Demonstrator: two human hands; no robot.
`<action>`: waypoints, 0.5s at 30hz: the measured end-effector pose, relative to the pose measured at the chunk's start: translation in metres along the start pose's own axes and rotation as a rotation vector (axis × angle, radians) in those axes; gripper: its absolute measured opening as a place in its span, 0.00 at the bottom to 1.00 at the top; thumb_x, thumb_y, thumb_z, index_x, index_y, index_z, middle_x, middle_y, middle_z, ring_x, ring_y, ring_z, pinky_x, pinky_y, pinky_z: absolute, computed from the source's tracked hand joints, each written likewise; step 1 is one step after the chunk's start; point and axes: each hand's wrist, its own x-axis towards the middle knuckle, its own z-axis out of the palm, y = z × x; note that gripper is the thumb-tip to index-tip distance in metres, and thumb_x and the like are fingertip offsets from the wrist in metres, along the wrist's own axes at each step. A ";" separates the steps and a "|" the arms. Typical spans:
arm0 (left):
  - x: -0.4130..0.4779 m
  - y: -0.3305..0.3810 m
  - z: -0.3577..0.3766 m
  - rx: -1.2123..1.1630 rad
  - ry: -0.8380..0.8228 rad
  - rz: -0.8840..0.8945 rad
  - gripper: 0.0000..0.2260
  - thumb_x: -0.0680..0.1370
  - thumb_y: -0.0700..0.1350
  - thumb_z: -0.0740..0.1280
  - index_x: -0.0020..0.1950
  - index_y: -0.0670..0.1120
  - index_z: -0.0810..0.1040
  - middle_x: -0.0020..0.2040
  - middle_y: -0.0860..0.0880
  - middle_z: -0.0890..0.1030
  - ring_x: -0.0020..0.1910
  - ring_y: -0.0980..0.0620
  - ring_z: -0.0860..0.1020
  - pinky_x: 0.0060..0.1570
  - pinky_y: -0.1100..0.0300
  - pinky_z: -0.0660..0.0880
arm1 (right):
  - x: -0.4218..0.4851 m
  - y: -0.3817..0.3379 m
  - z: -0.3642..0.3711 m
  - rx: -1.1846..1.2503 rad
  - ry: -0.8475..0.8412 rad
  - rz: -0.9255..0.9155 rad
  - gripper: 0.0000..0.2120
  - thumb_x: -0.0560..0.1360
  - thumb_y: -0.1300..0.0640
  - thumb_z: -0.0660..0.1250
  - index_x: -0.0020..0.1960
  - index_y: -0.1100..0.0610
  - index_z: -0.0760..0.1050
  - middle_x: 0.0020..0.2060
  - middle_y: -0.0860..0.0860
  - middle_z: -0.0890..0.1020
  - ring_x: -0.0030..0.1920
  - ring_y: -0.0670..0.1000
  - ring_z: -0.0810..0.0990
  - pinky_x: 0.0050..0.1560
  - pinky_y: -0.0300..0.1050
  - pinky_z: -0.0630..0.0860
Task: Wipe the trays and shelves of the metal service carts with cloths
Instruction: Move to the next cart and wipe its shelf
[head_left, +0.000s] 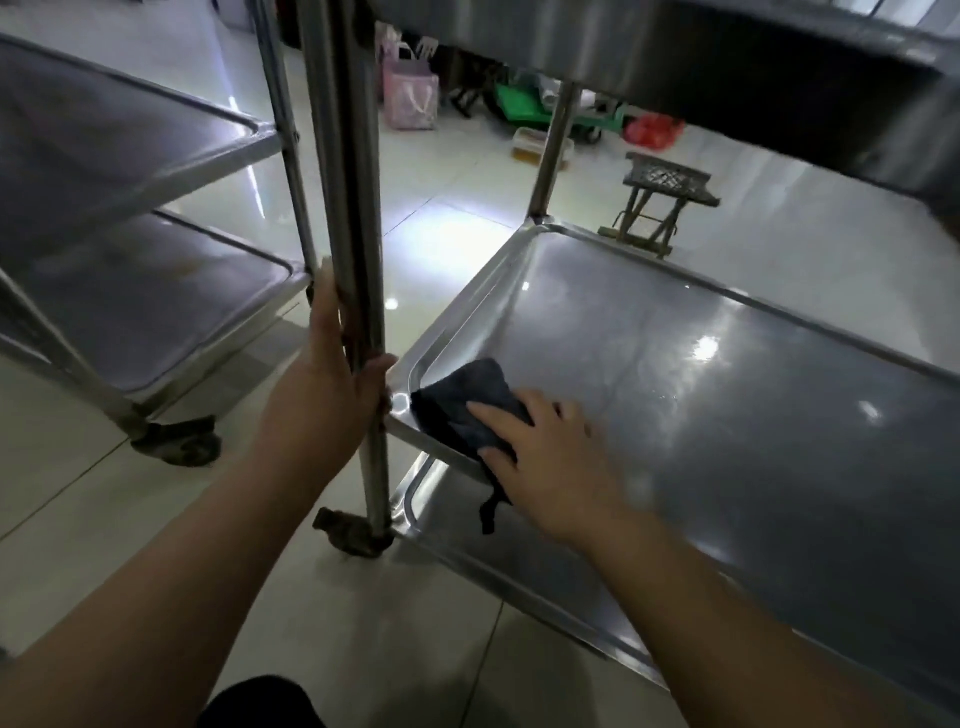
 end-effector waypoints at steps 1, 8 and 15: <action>-0.001 0.000 0.001 0.002 0.008 0.008 0.41 0.76 0.44 0.65 0.73 0.59 0.36 0.59 0.40 0.78 0.38 0.57 0.77 0.39 0.56 0.78 | 0.008 0.005 0.004 0.000 0.007 0.016 0.21 0.79 0.42 0.55 0.71 0.36 0.59 0.70 0.47 0.62 0.62 0.56 0.61 0.60 0.52 0.62; 0.001 -0.004 0.001 -0.016 0.004 -0.005 0.44 0.76 0.43 0.67 0.71 0.66 0.34 0.62 0.45 0.77 0.37 0.66 0.74 0.34 0.67 0.70 | 0.104 0.048 -0.004 -0.030 -0.017 0.420 0.22 0.80 0.44 0.50 0.73 0.39 0.54 0.71 0.51 0.58 0.64 0.60 0.59 0.61 0.58 0.58; 0.000 -0.004 -0.001 -0.041 0.036 -0.018 0.43 0.76 0.44 0.67 0.72 0.65 0.35 0.62 0.46 0.78 0.49 0.48 0.81 0.39 0.60 0.72 | 0.101 0.003 0.018 -0.050 0.021 -0.063 0.21 0.77 0.39 0.51 0.70 0.35 0.59 0.72 0.45 0.61 0.63 0.57 0.61 0.58 0.54 0.61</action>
